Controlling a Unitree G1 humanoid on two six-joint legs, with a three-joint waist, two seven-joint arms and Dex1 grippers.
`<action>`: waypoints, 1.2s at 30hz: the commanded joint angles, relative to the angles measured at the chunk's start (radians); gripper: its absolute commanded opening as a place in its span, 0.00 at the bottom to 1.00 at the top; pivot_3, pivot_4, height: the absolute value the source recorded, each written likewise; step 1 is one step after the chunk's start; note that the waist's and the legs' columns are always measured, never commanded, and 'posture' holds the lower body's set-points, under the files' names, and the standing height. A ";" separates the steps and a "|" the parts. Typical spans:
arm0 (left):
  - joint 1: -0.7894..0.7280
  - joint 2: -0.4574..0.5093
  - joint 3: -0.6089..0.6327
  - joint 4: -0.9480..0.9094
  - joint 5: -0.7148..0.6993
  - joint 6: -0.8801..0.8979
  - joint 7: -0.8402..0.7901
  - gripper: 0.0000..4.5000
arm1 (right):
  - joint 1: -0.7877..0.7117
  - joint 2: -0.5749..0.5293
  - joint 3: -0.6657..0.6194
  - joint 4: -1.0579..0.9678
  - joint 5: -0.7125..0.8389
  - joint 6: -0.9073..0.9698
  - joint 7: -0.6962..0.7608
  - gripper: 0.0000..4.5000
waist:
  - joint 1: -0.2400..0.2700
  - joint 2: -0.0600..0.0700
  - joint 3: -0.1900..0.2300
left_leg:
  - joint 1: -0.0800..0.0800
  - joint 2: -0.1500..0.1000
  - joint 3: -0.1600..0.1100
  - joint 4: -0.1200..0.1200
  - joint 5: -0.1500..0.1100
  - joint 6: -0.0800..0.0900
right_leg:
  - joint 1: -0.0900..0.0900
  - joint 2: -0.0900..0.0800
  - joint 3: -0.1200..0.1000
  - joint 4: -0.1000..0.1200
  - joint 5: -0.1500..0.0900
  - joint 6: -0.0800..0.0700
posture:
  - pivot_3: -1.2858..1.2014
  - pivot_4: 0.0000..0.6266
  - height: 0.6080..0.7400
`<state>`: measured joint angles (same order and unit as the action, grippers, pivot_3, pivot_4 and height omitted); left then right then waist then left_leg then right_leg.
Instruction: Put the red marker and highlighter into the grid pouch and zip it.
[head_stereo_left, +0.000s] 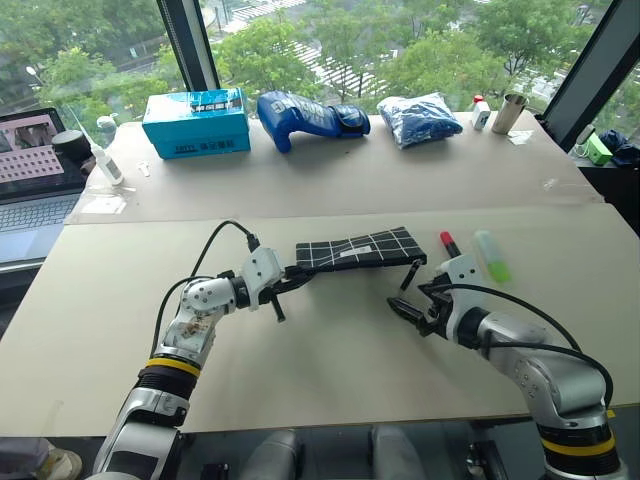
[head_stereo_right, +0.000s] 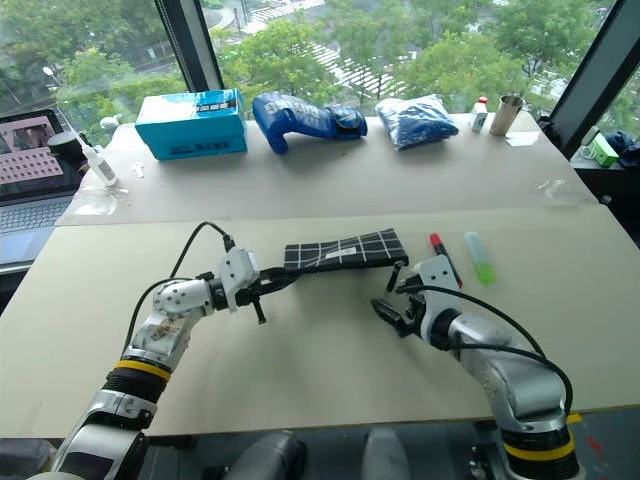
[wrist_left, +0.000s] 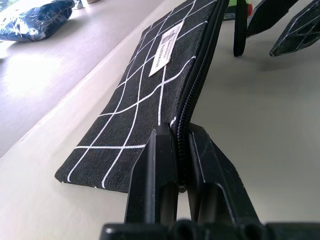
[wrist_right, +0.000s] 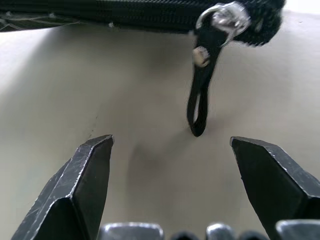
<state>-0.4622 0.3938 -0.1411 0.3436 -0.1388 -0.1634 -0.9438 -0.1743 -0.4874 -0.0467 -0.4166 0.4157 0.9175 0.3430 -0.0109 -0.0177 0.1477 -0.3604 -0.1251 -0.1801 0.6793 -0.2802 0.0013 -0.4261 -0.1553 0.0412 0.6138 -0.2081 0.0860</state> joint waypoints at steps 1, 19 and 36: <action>-0.004 -0.006 0.008 -0.032 -0.006 0.007 0.012 0.00 | -0.046 0.014 -0.014 0.022 -0.036 -0.047 -0.030 0.92 | 0.000 0.000 0.000 | 0.000 0.000 0.000 0.000 0.000 0.000 | 0.000 0.000 0.000 0.000 0.000 0.000 | 0.52 0.24 1.00; -0.002 -0.019 0.006 -0.037 -0.004 0.018 0.031 0.00 | -0.125 0.080 0.028 0.073 -0.092 -0.101 -0.025 0.30 | -0.002 0.000 0.000 | 0.000 0.000 0.000 0.000 0.000 0.000 | -0.001 0.000 0.000 0.000 0.000 0.000 | 0.52 0.24 1.00; -0.018 -0.042 -0.006 -0.025 0.022 0.035 0.072 0.00 | -0.200 0.029 0.245 0.060 -0.207 -0.092 0.048 0.01 | -0.004 0.000 0.000 | 0.000 0.000 0.000 0.000 0.000 0.000 | -0.001 0.001 0.000 0.000 0.000 0.000 | 0.52 0.24 1.00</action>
<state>-0.4628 0.3599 -0.1444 0.3436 -0.1171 -0.1270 -0.8753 -0.3211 -0.4794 0.2007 -0.3325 0.2103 0.8367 0.3962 -0.0151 -0.0176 0.1476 -0.3604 -0.1247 -0.1800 0.6788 -0.2798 0.0006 -0.4271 -0.1546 0.0411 0.6138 -0.2079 0.0856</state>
